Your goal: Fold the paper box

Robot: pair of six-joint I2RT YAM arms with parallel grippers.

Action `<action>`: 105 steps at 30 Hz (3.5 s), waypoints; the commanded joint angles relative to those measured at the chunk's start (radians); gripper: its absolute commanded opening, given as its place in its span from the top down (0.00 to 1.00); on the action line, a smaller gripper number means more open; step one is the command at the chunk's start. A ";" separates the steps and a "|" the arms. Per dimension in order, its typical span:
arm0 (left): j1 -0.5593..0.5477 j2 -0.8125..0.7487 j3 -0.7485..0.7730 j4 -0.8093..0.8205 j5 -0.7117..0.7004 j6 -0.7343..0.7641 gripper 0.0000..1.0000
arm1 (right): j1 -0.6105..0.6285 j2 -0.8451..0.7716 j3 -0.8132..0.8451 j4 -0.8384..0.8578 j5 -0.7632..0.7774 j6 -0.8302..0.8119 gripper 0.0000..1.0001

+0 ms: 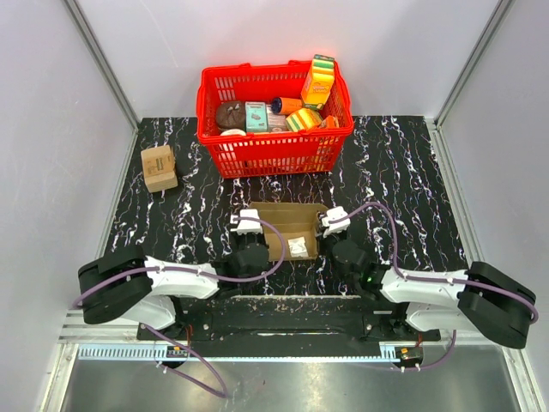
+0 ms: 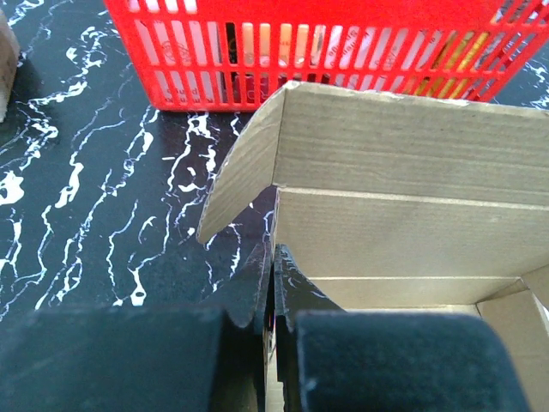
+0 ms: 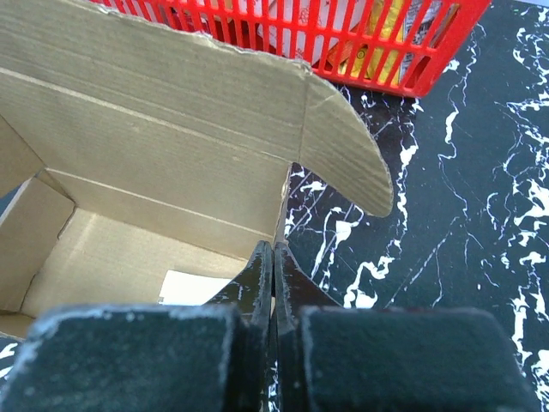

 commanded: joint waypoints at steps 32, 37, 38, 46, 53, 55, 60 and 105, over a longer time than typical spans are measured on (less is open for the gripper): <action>-0.082 0.014 -0.110 0.177 0.011 0.040 1.00 | 0.011 0.000 -0.046 0.034 -0.044 0.151 1.00; -0.102 0.026 -0.113 0.148 0.009 0.014 1.00 | 0.022 -0.006 -0.045 -0.002 -0.048 0.177 1.00; -0.103 0.027 -0.113 0.147 0.011 0.005 1.00 | 0.023 -0.006 -0.046 -0.009 -0.048 0.182 1.00; -0.137 0.030 -0.119 0.101 -0.009 -0.037 1.00 | 0.062 -0.014 -0.039 -0.097 -0.025 0.232 0.99; -0.166 0.043 -0.108 0.032 -0.028 -0.112 1.00 | 0.100 -0.036 -0.020 -0.191 0.024 0.258 0.99; -0.169 0.053 -0.088 0.016 -0.032 -0.113 1.00 | 0.106 -0.048 -0.019 -0.205 0.025 0.260 0.99; -0.171 0.087 -0.052 0.001 -0.031 -0.103 1.00 | 0.109 -0.059 -0.012 -0.254 0.022 0.269 0.98; -0.320 0.084 0.097 -0.559 -0.144 -0.547 0.59 | 0.121 -0.144 -0.032 -0.358 0.057 0.393 0.94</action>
